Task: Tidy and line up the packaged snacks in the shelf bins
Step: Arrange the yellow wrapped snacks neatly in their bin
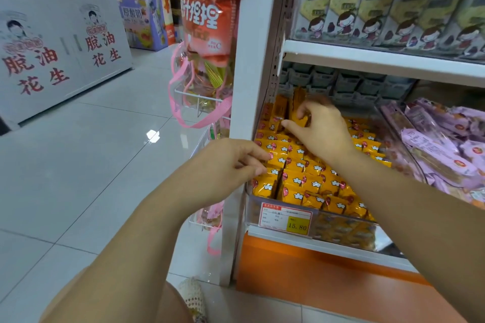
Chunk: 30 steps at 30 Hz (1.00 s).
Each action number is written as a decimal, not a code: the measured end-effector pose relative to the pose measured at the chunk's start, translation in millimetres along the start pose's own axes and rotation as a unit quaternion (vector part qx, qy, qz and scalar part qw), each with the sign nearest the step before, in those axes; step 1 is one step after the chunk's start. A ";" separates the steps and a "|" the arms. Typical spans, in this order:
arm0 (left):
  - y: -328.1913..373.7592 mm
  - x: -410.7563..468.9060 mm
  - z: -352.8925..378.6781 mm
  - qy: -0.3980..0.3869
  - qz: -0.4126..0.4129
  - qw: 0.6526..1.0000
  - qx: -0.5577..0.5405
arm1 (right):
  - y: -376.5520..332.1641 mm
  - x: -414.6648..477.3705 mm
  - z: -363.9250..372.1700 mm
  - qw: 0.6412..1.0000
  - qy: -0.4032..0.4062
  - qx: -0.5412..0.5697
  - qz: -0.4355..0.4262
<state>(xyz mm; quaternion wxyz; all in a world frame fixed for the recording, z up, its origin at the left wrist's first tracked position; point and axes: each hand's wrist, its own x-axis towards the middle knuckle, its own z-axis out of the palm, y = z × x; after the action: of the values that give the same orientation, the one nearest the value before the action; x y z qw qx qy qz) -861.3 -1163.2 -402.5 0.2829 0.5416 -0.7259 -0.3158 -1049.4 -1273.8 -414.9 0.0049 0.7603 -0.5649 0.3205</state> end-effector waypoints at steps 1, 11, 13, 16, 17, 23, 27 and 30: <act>0.2 0.5 -0.1 0.000 -0.001 1.000 -0.001 | 0.0 0.8 1.0 1.000 -0.001 0.006 0.008; 9.3 3.7 8.3 0.019 0.046 0.995 -0.085 | -6.3 -61.2 -40.4 0.978 0.109 0.135 -0.116; 14.0 5.6 17.1 0.040 0.047 0.989 -0.136 | -9.4 -76.2 -39.2 0.970 0.108 0.101 -0.195; 18.6 7.3 29.1 0.062 0.034 0.976 -0.205 | -12.4 -86.2 -36.8 0.956 0.116 0.087 -0.256; 19.6 7.7 32.3 0.061 0.032 0.974 -0.217 | -10.8 -87.9 -37.0 0.951 0.115 0.095 -0.269; 20.4 12.3 35.4 0.070 0.015 0.967 -0.246 | -5.8 -104.2 -48.8 0.947 0.024 0.188 -0.260; 20.9 12.0 32.5 0.060 0.028 0.966 -0.248 | -11.0 -91.1 -60.1 0.944 0.070 0.303 -0.110; 20.7 10.5 30.6 0.049 0.046 0.972 -0.224 | -17.5 -77.1 -64.9 0.918 -0.011 0.396 -0.003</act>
<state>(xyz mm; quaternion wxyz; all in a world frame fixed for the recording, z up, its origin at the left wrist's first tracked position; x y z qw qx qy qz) -899.5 -1164.2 -405.5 0.4461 0.4454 -0.6464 -0.4299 -1077.7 -1177.5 -395.1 -0.3022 0.7049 -0.3897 0.5099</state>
